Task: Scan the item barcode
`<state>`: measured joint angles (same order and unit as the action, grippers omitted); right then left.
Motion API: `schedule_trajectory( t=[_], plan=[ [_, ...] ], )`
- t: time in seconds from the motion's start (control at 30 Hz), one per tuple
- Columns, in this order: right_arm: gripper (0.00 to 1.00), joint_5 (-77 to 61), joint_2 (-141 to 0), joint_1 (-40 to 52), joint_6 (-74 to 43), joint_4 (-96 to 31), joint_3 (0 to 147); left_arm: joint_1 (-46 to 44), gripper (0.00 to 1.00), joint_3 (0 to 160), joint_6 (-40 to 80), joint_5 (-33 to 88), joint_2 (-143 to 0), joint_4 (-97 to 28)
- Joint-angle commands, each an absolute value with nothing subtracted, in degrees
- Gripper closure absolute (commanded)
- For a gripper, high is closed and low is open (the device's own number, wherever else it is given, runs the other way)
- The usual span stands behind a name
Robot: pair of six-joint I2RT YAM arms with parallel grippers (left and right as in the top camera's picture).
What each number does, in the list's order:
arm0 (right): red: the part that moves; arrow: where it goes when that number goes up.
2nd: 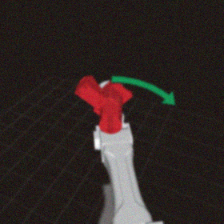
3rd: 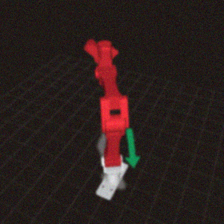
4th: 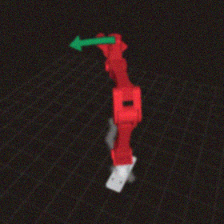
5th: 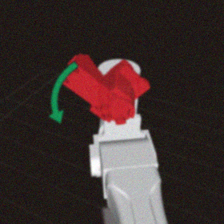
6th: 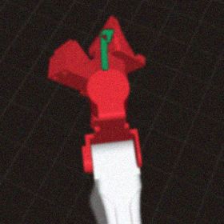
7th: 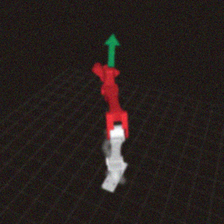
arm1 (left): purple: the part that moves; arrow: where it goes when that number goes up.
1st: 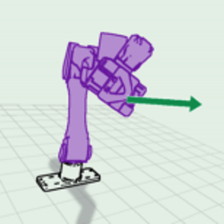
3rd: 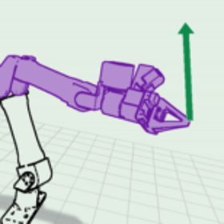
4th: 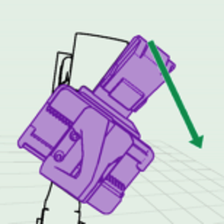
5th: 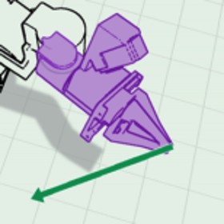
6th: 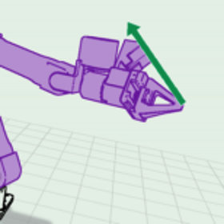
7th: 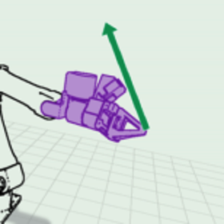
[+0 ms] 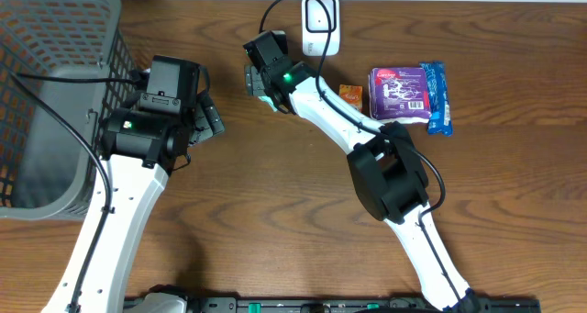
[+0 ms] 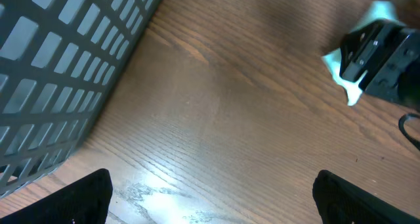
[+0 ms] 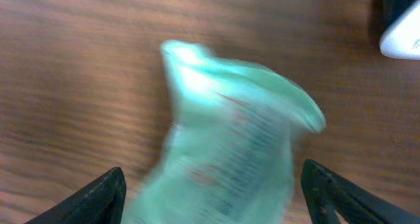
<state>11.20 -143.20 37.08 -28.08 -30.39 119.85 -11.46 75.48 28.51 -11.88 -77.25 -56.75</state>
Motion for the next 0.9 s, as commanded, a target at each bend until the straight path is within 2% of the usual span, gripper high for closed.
schedule_trajectory(
  t=[0.0, 0.2, 0.3, 0.4, 0.43, 0.63, 0.73, 0.87],
  plan=[
    [0.21, 12.62, -145.45, 37.06, -28.27, -34.65, 119.87, -11.27, 0.02, 75.59, 28.99, -11.57, -77.36, -56.95],
    [0.23, 13.65, -145.4, 36.97, -28.23, -38.33, 119.9, -11.27, 0.02, 75.59, 28.99, -11.55, -77.36, -56.95],
    [0.34, 13.61, -145.4, 36.69, -26.79, -38.83, 119.9, -11.27, 0.02, 75.59, 28.99, -11.57, -77.36, -56.95],
    [0.51, 13.47, -144.7, 36.8, -20.32, -39.86, 120.11, -11.27, 0.02, 75.59, 28.99, -11.57, -77.36, -56.95],
    [0.59, 13.5, -143.85, 37.08, -17.65, -41.54, 120.64, -11.27, 0.02, 75.59, 28.99, -11.57, -77.36, -56.95],
    [0.71, 10.63, -139.79, 36.99, -16.69, -47.2, 122.78, -11.27, 0.02, 75.59, 28.99, -11.57, -77.36, -56.95],
    [0.78, -0.51, -137.27, 35.14, -16.69, -49.21, 122.89, -11.27, 0.02, 75.59, 28.99, -11.57, -77.36, -56.95],
    [0.85, -23.49, -136.64, 29.98, -17.96, -51.68, 122.89, -11.27, 0.02, 75.59, 28.99, -11.57, -77.36, -56.95]
  ],
)
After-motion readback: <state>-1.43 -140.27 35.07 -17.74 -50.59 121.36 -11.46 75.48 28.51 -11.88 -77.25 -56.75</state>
